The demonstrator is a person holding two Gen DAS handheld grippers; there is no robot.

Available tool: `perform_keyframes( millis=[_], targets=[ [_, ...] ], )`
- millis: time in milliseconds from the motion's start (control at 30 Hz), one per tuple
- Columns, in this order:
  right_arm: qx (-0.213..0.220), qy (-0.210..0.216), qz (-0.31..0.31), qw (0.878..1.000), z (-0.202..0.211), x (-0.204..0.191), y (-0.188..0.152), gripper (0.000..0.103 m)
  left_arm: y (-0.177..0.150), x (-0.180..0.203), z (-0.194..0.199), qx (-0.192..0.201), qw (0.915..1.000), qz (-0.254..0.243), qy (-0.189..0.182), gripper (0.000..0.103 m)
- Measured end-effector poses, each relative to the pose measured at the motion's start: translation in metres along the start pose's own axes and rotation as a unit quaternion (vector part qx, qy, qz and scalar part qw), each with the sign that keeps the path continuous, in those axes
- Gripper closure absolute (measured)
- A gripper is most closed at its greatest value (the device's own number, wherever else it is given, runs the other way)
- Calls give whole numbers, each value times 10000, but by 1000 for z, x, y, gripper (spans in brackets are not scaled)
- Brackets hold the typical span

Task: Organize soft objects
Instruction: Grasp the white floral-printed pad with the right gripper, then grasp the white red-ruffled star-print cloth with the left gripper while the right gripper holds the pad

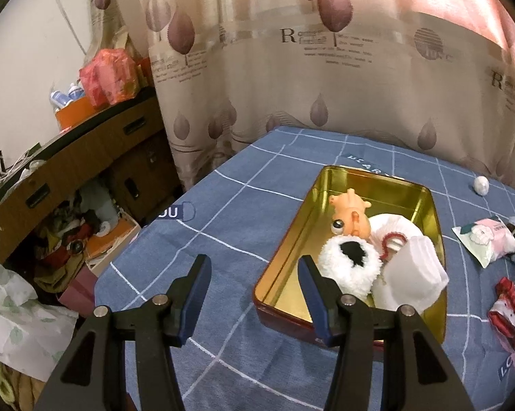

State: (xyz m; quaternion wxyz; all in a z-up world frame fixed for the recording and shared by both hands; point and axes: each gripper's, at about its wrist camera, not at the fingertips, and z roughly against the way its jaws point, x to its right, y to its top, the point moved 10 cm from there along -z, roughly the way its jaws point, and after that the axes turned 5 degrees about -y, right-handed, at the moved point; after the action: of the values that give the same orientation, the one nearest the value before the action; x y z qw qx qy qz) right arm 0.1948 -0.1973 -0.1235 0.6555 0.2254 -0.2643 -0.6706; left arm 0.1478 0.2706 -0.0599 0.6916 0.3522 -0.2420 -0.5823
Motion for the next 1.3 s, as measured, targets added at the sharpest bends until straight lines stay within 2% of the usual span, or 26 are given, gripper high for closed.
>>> perform_keyframes(
  millis=[100, 300, 400, 567, 733, 833, 967, 1067, 1167, 1300],
  targets=[
    [40, -88, -122, 9999, 10, 16, -9, 78, 0, 12, 3, 18, 9998, -131, -141, 49],
    [-110, -427, -257, 9987, 19, 55, -34, 78, -8, 61, 11, -142, 9953, -616, -736, 49],
    [-228, -468, -398, 9979, 15, 68, -44, 78, -13, 95, 19, -217, 9900, -874, -1088, 41],
    [-267, -390, -529, 9975, 12, 70, -46, 78, -24, 175, 39, -399, 9716, -1300, -1935, 40],
    [-259, -408, -503, 9976, 10, 69, -47, 77, -42, 246, 44, -1136, 9459, -1156, -2811, 40],
    [-260, -344, -564, 9975, 11, 69, -47, 77, -47, 279, 44, -1511, 9356, -855, -3074, 40],
    [-250, -273, -608, 9975, 11, 69, -47, 76, -56, 309, 43, -1844, 9292, -542, -3157, 40],
    [-249, -238, -610, 9975, 11, 69, -48, 75, -64, 323, 40, -1884, 9332, -428, -3029, 40],
    [-246, -204, -616, 9976, 11, 68, -48, 74, -71, 332, 30, -1841, 9431, -459, -2730, 40],
    [-246, -169, -632, 9976, 11, 69, -48, 73, -80, 334, 18, -1793, 9521, -506, -2426, 40]
  ],
)
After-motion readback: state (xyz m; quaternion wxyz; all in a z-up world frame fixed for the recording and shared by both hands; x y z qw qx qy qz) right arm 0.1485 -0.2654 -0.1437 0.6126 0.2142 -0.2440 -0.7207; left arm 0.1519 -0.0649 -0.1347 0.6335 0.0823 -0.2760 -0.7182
